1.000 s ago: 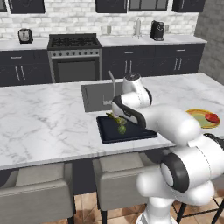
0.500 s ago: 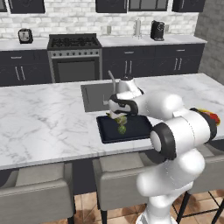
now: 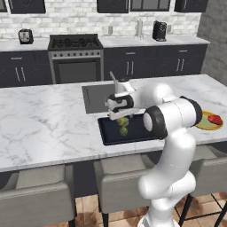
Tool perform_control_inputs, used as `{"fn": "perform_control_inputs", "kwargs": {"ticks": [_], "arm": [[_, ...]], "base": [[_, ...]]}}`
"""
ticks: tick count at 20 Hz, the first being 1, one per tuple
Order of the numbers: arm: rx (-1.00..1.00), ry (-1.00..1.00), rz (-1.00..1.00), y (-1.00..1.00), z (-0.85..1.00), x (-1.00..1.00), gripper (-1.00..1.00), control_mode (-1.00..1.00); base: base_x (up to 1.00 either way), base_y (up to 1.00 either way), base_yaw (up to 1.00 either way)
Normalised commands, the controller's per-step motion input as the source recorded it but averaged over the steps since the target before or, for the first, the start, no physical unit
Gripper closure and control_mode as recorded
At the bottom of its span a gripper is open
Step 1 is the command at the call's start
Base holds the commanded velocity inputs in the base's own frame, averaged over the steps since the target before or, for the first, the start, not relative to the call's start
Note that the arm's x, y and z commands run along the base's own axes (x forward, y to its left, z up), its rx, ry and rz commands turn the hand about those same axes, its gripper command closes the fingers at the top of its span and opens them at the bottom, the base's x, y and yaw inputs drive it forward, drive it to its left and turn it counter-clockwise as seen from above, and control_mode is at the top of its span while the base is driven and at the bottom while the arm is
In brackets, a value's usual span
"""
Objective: Create a steak meal by picking up the steak and asparagus from the tray and placing them on the plate. Leave the brussel sprout on the tray.
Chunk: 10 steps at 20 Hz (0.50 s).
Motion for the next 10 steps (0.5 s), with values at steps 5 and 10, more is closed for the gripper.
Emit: {"fn": "perform_control_inputs", "kwargs": {"ticks": [5,10], "arm": [[0.0,0.07,0.0,0.0,-0.31,0.56,-1.0,-1.0],[0.0,0.04,0.0,0.0,-0.34,0.54,-1.0,-1.0]], "base": [[0.0,0.0,0.0],[0.0,0.0,0.0]]}}
